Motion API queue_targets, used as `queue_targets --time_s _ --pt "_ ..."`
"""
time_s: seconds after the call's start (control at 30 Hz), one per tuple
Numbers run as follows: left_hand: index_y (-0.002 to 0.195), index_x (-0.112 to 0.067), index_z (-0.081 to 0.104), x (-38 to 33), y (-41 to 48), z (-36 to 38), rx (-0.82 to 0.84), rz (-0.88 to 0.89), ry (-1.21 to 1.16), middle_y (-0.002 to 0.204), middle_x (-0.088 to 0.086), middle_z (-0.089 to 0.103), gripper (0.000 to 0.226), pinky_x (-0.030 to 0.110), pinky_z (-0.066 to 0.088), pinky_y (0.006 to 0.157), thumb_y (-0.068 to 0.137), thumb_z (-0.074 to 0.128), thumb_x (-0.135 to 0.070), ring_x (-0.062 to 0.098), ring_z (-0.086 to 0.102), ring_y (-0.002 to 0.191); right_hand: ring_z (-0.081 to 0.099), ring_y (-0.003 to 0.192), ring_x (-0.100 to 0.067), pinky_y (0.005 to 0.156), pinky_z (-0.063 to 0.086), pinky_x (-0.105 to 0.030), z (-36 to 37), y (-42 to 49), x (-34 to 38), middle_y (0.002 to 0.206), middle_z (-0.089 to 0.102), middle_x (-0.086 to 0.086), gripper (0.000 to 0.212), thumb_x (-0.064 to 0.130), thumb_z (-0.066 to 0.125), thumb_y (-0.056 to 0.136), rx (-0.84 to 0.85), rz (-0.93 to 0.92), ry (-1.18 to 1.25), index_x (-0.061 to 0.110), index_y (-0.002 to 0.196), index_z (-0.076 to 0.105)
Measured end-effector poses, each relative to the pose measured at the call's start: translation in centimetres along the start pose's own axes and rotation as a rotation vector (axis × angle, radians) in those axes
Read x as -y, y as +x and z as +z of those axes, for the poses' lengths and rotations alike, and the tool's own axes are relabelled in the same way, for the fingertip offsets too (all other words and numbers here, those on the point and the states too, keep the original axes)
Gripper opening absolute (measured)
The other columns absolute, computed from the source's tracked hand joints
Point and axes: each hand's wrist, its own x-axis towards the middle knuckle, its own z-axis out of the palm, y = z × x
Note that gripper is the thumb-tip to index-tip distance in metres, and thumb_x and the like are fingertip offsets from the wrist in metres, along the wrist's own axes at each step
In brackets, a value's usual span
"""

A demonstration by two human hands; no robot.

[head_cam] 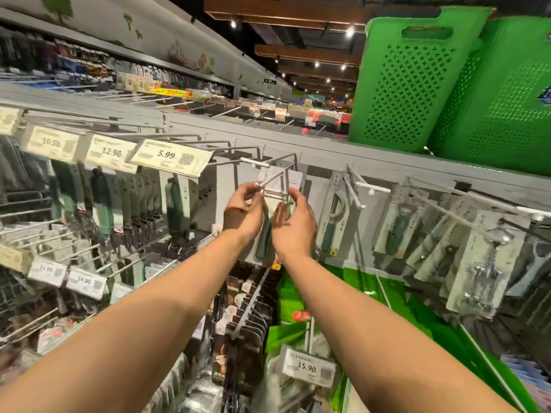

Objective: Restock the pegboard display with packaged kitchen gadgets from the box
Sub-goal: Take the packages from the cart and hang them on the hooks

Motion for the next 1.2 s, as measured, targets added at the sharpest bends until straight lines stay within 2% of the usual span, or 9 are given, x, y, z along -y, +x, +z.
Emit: queue_targets --time_s 0.17,0.43,0.57,0.7,0.8,0.9,0.97,1.07,1.2 --pt "0.132 -0.028 0.062 1.4 4.0 2.5 0.128 -0.061 0.078 0.103 -0.006 0.066 0.025 0.005 0.045 0.051 0.112 0.047 -0.022 0.002 0.058 0.075 0.055 0.13 -0.024 0.108 0.041 -0.029 2.2 5.4 -2.0 0.142 0.06 -0.005 0.048 0.005 0.045 0.105 0.004 0.06 -0.005 0.023 0.149 0.051" --pt "0.142 -0.021 0.061 2.7 8.4 5.9 0.155 -0.063 0.172 0.103 0.002 0.068 0.036 0.009 0.042 0.05 0.111 0.043 -0.015 0.007 0.057 0.074 0.059 0.125 -0.027 0.101 0.045 -0.032 3.9 11.1 -4.5 0.14 0.062 -0.006 0.048 0.012 0.047 0.103 0.017 0.076 -0.03 0.026 0.149 0.052" --pt "0.143 -0.029 0.057 2.9 8.3 6.1 0.176 -0.107 0.185 0.078 -0.002 0.061 0.034 0.014 0.037 0.038 0.112 0.044 -0.029 0.01 0.05 0.055 0.057 0.129 -0.026 0.104 0.042 -0.03 3.7 10.9 -4.7 0.142 0.061 -0.005 0.045 0.015 0.049 0.103 0.011 0.099 -0.066 0.023 0.147 0.054" --pt "0.127 -0.023 0.06 1.5 6.1 5.2 0.161 -0.073 0.109 0.089 -0.009 0.063 0.018 0.006 0.045 0.052 0.111 0.051 -0.022 0.004 0.058 0.07 0.062 0.113 -0.023 0.092 0.041 -0.023 1.9 8.6 -3.8 0.129 0.066 -0.005 0.034 0.02 0.053 0.104 -0.027 0.12 0.021 0.02 0.136 0.062" --pt "0.115 -0.019 0.063 0.4 3.7 4.7 0.201 -0.063 0.065 0.103 -0.005 0.065 0.015 0.012 0.053 0.087 0.106 0.057 -0.008 0.008 0.063 0.093 0.064 0.105 -0.021 0.085 0.046 -0.027 -0.5 6.3 -3.2 0.118 0.068 0.001 0.025 0.025 0.053 0.104 -0.05 0.156 0.051 0.023 0.126 0.065" --pt "0.127 0.001 0.061 -1.0 0.7 4.4 0.22 -0.104 -0.008 0.108 0.003 0.064 0.022 0.005 0.05 0.074 0.106 0.053 0.002 0.009 0.063 0.094 0.059 0.098 -0.014 0.082 0.038 -0.022 -3.0 3.7 -2.4 0.106 0.063 0.006 0.023 0.027 0.05 0.105 -0.045 0.203 -0.034 0.024 0.124 0.063" --pt "0.128 0.001 0.063 -2.0 -1.8 4.4 0.212 -0.117 -0.005 0.112 0.004 0.064 0.023 0.001 0.047 0.074 0.106 0.055 -0.004 0.007 0.062 0.091 0.065 0.099 -0.017 0.081 0.041 -0.02 -4.9 1.4 -2.0 0.103 0.066 0.005 0.018 0.026 0.053 0.104 -0.067 0.228 0.012 0.023 0.118 0.064" --pt "0.121 -0.018 0.069 -2.9 -6.5 4.9 0.236 -0.087 0.106 0.113 0.001 0.071 0.02 0.024 0.054 0.094 0.104 0.059 -0.019 0.022 0.067 0.102 0.068 0.106 -0.027 0.087 0.047 -0.028 -8.7 -2.7 -2.0 0.11 0.075 -0.005 0.019 0.026 0.054 0.104 -0.095 0.216 -0.055 0.019 0.116 0.067" --pt "0.102 -0.019 0.071 -3.7 -12.6 7.5 0.329 -0.099 0.013 0.108 0.01 0.072 0.012 0.034 0.054 0.101 0.102 0.059 -0.014 0.029 0.069 0.105 0.066 0.112 -0.032 0.093 0.047 -0.034 -14.6 -7.9 -3.2 0.113 0.075 -0.01 0.023 0.026 0.055 0.102 -0.181 0.258 -0.096 0.017 0.118 0.069"
